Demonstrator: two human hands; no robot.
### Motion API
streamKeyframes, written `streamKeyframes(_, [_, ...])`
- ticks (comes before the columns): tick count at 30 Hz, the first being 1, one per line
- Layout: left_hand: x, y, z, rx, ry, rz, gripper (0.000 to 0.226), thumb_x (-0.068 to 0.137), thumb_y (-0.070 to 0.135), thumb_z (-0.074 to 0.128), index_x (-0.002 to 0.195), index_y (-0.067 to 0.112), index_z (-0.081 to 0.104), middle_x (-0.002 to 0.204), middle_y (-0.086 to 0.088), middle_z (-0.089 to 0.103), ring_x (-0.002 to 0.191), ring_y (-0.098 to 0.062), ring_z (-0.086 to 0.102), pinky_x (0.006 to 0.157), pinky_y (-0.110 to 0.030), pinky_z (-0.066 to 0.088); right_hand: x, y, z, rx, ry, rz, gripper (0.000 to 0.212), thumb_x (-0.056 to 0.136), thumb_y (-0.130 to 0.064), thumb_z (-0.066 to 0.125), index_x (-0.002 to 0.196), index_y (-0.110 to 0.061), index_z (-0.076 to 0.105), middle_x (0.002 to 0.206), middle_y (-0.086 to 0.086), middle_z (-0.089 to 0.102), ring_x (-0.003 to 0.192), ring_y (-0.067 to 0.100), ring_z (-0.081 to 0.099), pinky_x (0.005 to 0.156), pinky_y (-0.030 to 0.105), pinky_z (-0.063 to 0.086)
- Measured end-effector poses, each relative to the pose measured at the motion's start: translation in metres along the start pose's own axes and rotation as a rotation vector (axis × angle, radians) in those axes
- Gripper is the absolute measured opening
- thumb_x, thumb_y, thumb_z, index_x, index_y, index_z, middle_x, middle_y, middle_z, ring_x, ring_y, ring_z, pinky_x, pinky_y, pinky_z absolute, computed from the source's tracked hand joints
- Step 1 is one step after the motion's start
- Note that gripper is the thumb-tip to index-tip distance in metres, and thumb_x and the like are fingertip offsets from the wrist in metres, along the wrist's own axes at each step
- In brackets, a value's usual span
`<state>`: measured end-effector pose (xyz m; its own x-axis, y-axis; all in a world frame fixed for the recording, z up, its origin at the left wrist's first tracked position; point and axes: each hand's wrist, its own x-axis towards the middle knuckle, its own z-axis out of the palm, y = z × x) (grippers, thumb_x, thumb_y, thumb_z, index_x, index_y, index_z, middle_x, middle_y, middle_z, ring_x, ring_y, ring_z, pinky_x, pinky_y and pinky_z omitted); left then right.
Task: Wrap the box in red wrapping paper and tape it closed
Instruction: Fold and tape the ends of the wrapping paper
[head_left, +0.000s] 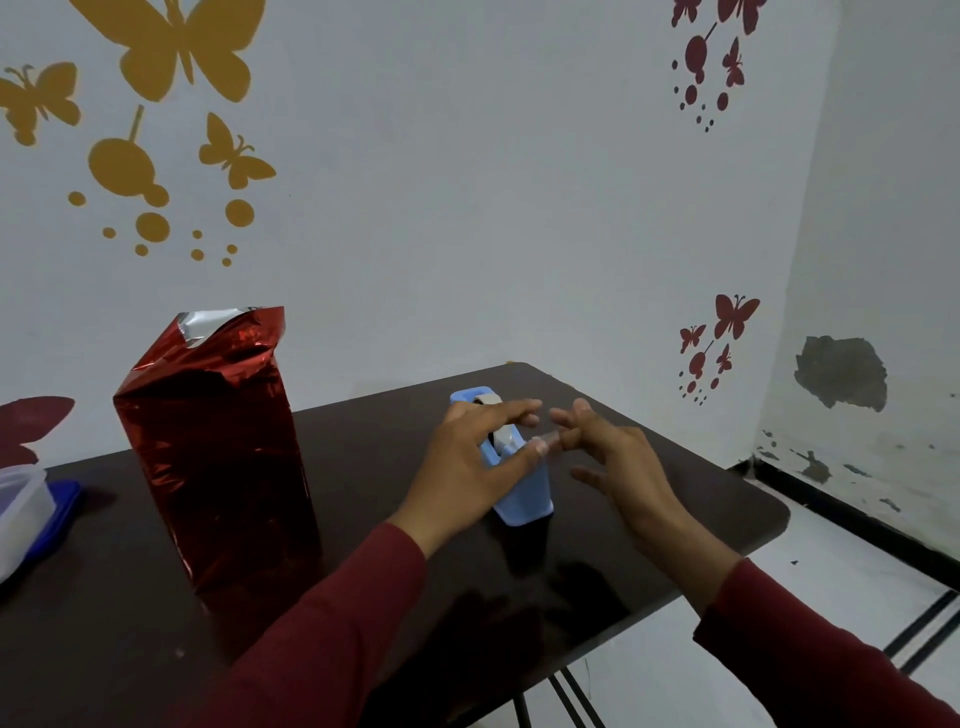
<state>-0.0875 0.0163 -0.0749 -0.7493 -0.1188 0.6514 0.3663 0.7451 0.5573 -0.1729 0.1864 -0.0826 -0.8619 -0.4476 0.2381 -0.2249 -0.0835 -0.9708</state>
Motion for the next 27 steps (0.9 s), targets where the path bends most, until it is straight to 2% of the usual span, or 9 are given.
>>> streamKeyframes(3, [0.004, 0.017, -0.012, 0.037, -0.056, 0.019, 0.038, 0.092, 0.034, 0.076, 0.11, 0.064, 0.061, 0.106, 0.033, 0.069, 0.113, 0.007, 0.052, 0.089, -0.001, 0.036, -0.002, -0.008, 0.005, -0.059, -0.019, -0.058, 0.061, 0.103, -0.061, 0.044, 0.084, -0.02, 0.085, 0.129, -0.017, 0.071, 0.127, 0.003, 0.059, 0.098, 0.038, 0.051])
streamKeyframes(6, [0.006, 0.023, -0.025, 0.048, -0.006, 0.008, 0.036, 0.087, 0.03, 0.081, 0.102, 0.059, 0.067, 0.094, 0.024, 0.074, 0.104, 0.005, 0.057, 0.082, -0.004, 0.04, -0.004, -0.021, 0.011, -0.116, -0.034, -0.058, 0.061, 0.103, -0.062, 0.042, 0.086, -0.024, 0.086, 0.122, -0.021, 0.073, 0.125, 0.001, 0.058, 0.097, 0.036, 0.05])
streamKeyframes(10, [0.003, 0.033, -0.044, 0.048, 0.077, 0.001, 0.029, 0.081, 0.025, 0.087, 0.097, 0.046, 0.075, 0.093, 0.009, 0.072, 0.093, 0.001, 0.068, 0.081, -0.008, 0.047, -0.002, -0.043, 0.022, 0.188, -0.138, 0.284, 0.067, 0.104, -0.057, 0.043, 0.089, -0.008, 0.085, 0.108, -0.004, 0.08, 0.12, 0.013, 0.063, 0.105, 0.047, 0.047])
streamKeyframes(13, [0.004, 0.044, -0.064, 0.09, 0.153, 0.001, 0.022, 0.081, 0.022, 0.088, 0.097, 0.035, 0.079, 0.086, 0.015, 0.075, 0.088, 0.002, 0.068, 0.076, -0.007, 0.044, -0.003, -0.06, 0.031, 0.367, -0.155, 0.454, 0.053, 0.1, -0.052, 0.056, 0.109, -0.006, 0.08, 0.116, 0.008, 0.077, 0.116, 0.025, 0.069, 0.099, 0.049, 0.054])
streamKeyframes(16, [0.009, 0.051, -0.097, 0.058, 0.2, -0.077, 0.017, 0.081, 0.02, 0.087, 0.095, 0.027, 0.081, 0.079, 0.017, 0.077, 0.072, 0.009, 0.065, 0.066, -0.003, 0.04, -0.003, -0.07, 0.043, 0.317, -0.159, 0.271, 0.028, 0.095, -0.03, 0.068, 0.122, -0.023, 0.072, 0.118, 0.001, 0.077, 0.12, 0.019, 0.068, 0.098, 0.046, 0.055])
streamKeyframes(18, [0.011, 0.056, -0.12, 0.054, 0.179, -0.118, 0.016, 0.081, 0.019, 0.087, 0.096, 0.023, 0.081, 0.08, 0.012, 0.078, 0.075, 0.005, 0.07, 0.067, -0.004, 0.043, -0.004, -0.083, 0.056, 0.2, -0.242, 0.063, 0.034, 0.093, -0.017, 0.071, 0.125, -0.029, 0.071, 0.116, -0.006, 0.078, 0.118, 0.011, 0.069, 0.097, 0.04, 0.055])
streamKeyframes(22, [0.012, 0.065, -0.149, 0.086, 0.153, -0.168, 0.016, 0.083, 0.017, 0.086, 0.099, 0.019, 0.081, 0.083, 0.005, 0.079, 0.082, -0.002, 0.074, 0.072, -0.006, 0.05, -0.006, -0.107, 0.083, -0.047, -0.276, -0.198, 0.041, 0.091, -0.015, 0.077, 0.128, -0.029, 0.068, 0.1, -0.006, 0.081, 0.094, 0.003, 0.075, 0.074, 0.014, 0.053])
streamKeyframes(24, [0.01, 0.071, -0.164, 0.134, 0.154, -0.185, 0.017, 0.084, 0.019, 0.086, 0.1, 0.02, 0.081, 0.082, 0.005, 0.079, 0.082, 0.0, 0.073, 0.072, -0.003, 0.047, -0.004, -0.114, 0.096, -0.118, -0.265, -0.235, 0.043, 0.09, -0.02, 0.079, 0.13, -0.03, 0.067, 0.094, -0.005, 0.081, 0.093, 0.003, 0.075, 0.079, 0.014, 0.052])
streamKeyframes(27, [0.003, 0.081, -0.187, 0.236, 0.155, -0.21, 0.02, 0.086, 0.024, 0.083, 0.106, 0.023, 0.08, 0.079, 0.011, 0.079, 0.083, 0.006, 0.071, 0.073, 0.0, 0.045, -0.001, -0.12, 0.115, -0.149, -0.273, -0.237, 0.045, 0.088, -0.024, 0.081, 0.129, -0.032, 0.065, 0.091, -0.007, 0.081, 0.094, 0.005, 0.075, 0.089, 0.026, 0.055])
